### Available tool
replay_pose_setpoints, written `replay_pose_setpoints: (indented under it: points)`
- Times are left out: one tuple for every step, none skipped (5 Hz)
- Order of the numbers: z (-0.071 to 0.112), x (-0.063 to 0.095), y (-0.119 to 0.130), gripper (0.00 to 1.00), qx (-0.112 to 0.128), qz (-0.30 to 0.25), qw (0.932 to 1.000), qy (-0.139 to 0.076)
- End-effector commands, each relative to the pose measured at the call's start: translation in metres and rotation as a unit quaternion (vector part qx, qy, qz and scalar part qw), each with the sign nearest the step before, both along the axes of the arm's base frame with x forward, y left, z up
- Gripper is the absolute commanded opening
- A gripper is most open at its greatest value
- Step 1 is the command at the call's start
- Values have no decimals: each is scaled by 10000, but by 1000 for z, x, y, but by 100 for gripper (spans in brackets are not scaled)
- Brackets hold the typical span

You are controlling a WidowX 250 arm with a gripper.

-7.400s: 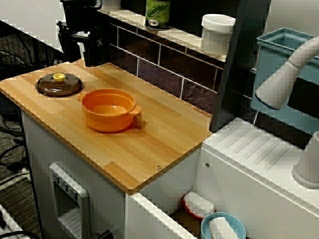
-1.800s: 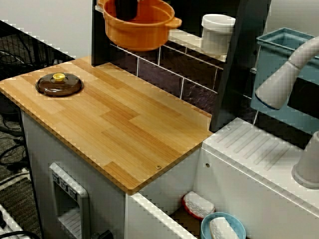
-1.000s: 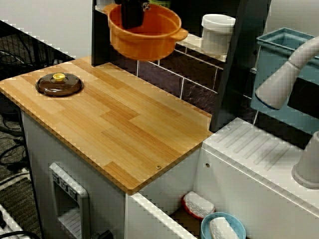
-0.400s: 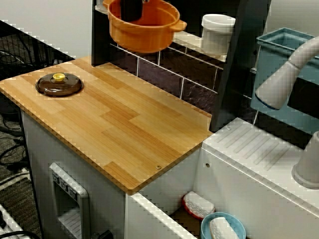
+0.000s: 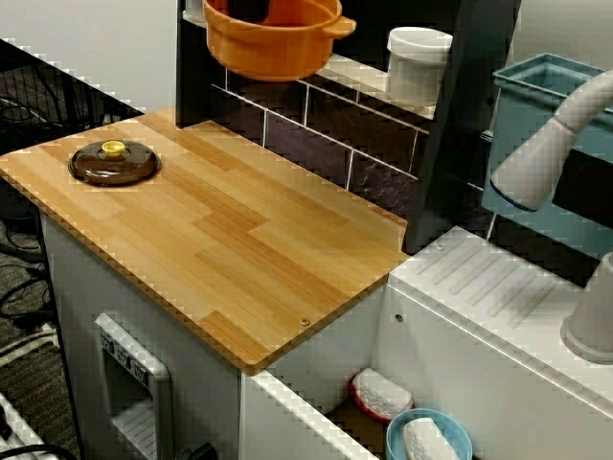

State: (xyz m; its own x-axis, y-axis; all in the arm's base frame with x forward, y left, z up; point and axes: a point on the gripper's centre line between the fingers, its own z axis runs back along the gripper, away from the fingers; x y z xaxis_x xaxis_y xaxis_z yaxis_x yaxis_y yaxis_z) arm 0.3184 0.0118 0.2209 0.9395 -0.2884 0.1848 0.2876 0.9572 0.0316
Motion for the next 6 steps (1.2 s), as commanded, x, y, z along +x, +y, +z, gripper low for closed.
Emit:
replay_pose_setpoints:
  points:
    - [14,5,12,0,-6,92,9998,-188]
    - [15,5,13,0,-26,104,9998,-184]
    - [15,6,13,0,-31,107,9998,-173]
    - [15,7,15,0,-46,132,9998,-161]
    - [15,8,16,0,-50,141,9998,-152]
    - [14,7,17,0,-42,180,9997,-149]
